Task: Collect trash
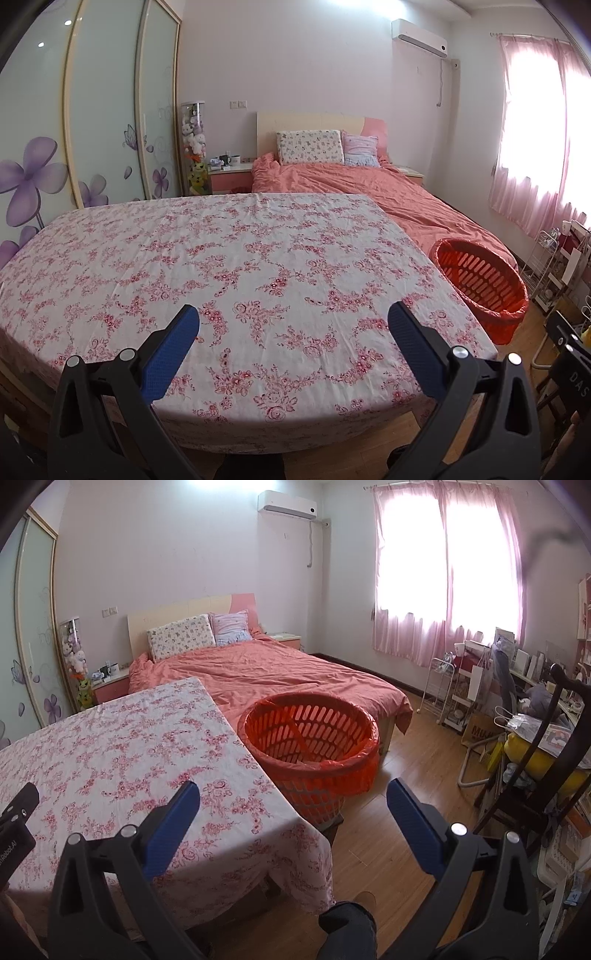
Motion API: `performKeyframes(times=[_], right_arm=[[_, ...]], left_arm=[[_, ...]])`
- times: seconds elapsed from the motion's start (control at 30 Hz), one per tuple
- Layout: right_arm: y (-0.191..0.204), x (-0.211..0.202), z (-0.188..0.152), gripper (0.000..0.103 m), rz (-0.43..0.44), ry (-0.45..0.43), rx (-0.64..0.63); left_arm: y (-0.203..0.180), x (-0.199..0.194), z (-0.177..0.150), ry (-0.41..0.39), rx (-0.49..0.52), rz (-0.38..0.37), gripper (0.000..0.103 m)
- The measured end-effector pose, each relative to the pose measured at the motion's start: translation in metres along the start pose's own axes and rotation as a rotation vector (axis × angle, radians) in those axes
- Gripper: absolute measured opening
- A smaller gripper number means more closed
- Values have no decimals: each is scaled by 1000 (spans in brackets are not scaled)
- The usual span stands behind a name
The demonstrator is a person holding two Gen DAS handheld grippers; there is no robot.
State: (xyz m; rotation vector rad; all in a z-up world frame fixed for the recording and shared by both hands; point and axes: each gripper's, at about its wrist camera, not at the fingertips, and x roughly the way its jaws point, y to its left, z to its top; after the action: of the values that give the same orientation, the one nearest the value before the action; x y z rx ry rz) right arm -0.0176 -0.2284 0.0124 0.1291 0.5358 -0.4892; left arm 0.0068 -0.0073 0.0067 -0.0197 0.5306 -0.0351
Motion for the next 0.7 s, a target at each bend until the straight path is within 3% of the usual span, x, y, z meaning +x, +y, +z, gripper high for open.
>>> performKeyframes(times=[0.7], right_arm=[[-2,-5,8,99,-62,12,-18]], left_arm=[[-11,-10,5,-21,32,19,101]])
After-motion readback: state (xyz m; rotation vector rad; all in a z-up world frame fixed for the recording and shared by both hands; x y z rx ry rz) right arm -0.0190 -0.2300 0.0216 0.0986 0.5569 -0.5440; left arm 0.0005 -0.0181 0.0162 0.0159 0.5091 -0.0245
